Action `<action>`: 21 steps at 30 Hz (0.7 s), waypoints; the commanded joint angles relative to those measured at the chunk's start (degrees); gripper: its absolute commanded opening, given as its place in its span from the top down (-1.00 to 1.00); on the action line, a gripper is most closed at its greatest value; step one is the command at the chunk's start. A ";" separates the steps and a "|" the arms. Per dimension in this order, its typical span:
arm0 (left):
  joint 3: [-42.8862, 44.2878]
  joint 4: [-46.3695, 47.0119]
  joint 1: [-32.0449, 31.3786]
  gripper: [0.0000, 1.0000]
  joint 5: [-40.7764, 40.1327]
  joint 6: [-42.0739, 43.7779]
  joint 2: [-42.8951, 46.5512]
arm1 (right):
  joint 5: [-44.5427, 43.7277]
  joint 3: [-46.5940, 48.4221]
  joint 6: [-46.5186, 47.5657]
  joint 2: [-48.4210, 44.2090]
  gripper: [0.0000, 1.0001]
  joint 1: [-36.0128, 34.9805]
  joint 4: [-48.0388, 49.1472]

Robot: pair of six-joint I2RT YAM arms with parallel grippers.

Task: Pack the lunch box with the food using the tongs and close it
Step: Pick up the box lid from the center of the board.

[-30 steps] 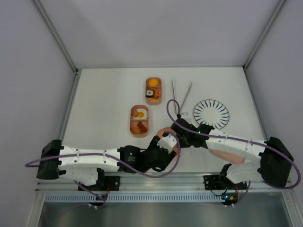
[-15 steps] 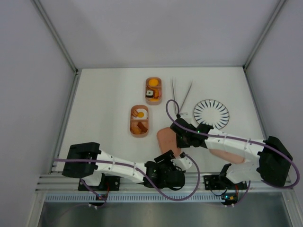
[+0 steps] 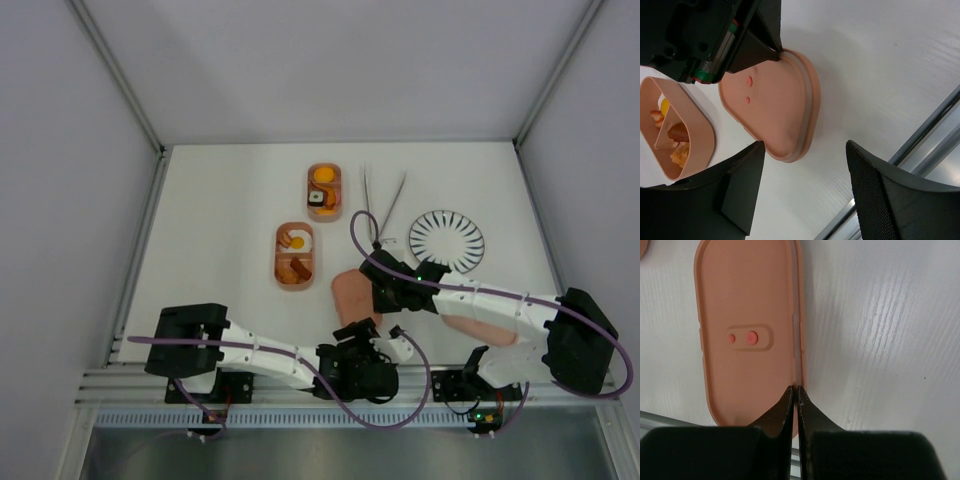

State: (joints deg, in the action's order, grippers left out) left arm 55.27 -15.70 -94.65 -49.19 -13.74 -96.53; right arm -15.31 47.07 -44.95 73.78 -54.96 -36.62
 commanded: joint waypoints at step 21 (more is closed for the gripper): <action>1.42 6.56 0.70 0.08 -10.40 6.35 -4.02 | -0.77 4.88 1.44 -1.44 1.00 0.12 -2.93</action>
State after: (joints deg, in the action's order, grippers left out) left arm 55.29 -11.53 -94.21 -56.77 -8.58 -100.03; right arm -15.35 49.25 -43.92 73.73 -54.96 -38.13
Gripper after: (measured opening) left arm 0.476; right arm 0.006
